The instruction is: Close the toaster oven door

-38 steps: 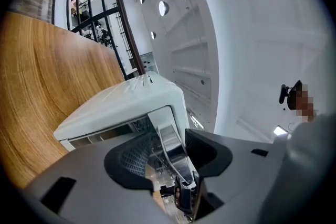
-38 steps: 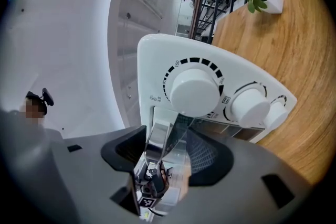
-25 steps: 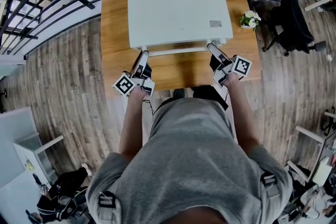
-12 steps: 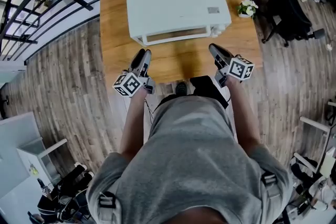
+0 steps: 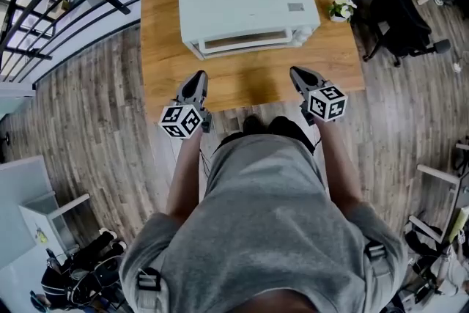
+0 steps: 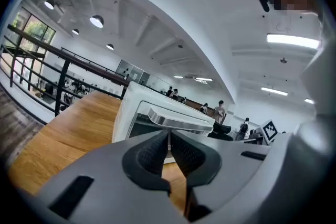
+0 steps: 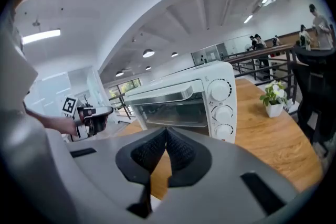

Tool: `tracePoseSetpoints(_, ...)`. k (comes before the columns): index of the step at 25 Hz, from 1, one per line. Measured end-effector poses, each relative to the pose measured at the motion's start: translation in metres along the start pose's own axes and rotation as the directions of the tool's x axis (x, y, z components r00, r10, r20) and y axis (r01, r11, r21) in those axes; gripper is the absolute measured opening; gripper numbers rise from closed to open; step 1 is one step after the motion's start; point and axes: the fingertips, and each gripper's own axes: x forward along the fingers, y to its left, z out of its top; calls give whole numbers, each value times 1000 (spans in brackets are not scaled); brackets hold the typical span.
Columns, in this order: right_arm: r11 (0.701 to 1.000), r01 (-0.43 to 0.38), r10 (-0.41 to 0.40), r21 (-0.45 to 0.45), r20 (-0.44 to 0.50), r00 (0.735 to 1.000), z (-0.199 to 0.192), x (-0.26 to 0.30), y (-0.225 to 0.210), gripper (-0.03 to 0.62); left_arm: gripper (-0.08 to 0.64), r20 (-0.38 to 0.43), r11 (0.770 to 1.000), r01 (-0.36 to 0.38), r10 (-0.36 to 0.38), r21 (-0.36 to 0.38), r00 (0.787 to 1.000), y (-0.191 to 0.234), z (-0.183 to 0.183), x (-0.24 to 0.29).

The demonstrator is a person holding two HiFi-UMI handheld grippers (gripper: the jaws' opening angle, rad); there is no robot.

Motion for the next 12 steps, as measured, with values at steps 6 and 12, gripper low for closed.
tracePoseSetpoints(6,993,0,-7,-115,-58,998,-2,-10,1,5,31,-20,995,-8,10,104,1000,-28,1,-4)
tracePoseSetpoints(12,972,-23,8,-236,-63,998,3,-26,9,5,31,-65,978,0,14,208,998,-63,-3,-15)
